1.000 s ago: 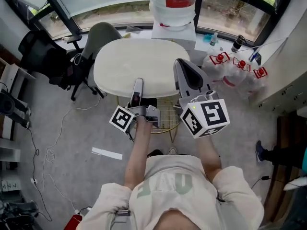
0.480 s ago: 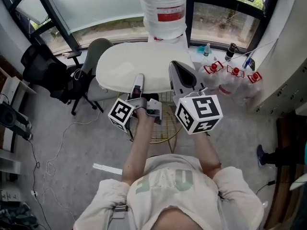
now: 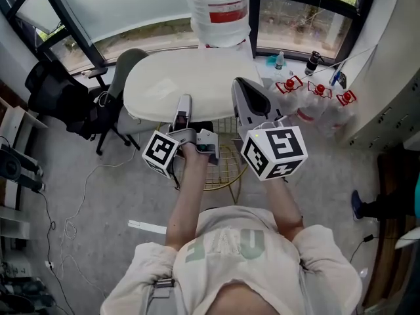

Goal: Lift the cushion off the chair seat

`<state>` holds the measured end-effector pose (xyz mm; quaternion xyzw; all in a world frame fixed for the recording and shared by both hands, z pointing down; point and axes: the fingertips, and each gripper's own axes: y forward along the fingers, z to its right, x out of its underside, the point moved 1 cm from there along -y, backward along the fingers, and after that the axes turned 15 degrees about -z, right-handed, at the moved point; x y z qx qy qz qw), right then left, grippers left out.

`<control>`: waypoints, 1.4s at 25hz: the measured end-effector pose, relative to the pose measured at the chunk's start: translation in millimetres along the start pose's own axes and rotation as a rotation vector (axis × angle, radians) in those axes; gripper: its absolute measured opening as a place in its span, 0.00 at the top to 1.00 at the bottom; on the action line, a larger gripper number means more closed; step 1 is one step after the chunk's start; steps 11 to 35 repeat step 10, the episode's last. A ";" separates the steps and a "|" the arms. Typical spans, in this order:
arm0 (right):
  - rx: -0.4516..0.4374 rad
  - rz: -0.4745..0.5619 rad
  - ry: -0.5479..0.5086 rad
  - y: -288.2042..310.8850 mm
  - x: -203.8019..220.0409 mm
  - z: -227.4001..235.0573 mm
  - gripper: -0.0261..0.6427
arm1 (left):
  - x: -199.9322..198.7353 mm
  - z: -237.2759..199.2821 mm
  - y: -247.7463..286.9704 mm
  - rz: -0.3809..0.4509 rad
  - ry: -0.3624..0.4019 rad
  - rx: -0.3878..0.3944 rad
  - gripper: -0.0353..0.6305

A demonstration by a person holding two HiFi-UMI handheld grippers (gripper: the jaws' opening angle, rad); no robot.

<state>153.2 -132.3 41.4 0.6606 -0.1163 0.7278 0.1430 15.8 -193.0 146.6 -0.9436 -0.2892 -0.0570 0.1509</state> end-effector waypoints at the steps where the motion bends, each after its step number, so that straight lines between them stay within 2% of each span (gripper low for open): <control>1: 0.000 -0.002 -0.001 -1.2 1.3 0.4 0.94 | 1.3 -0.5 -1.3 0.000 -0.001 0.000 0.88; 10: -0.007 0.010 0.005 -10.6 -1.7 7.8 0.94 | 16.1 2.5 0.2 -0.014 -0.026 0.007 0.88; 35: -0.007 0.010 0.005 -10.6 -1.7 7.8 0.94 | 16.1 2.5 0.2 -0.014 -0.026 0.007 0.88</control>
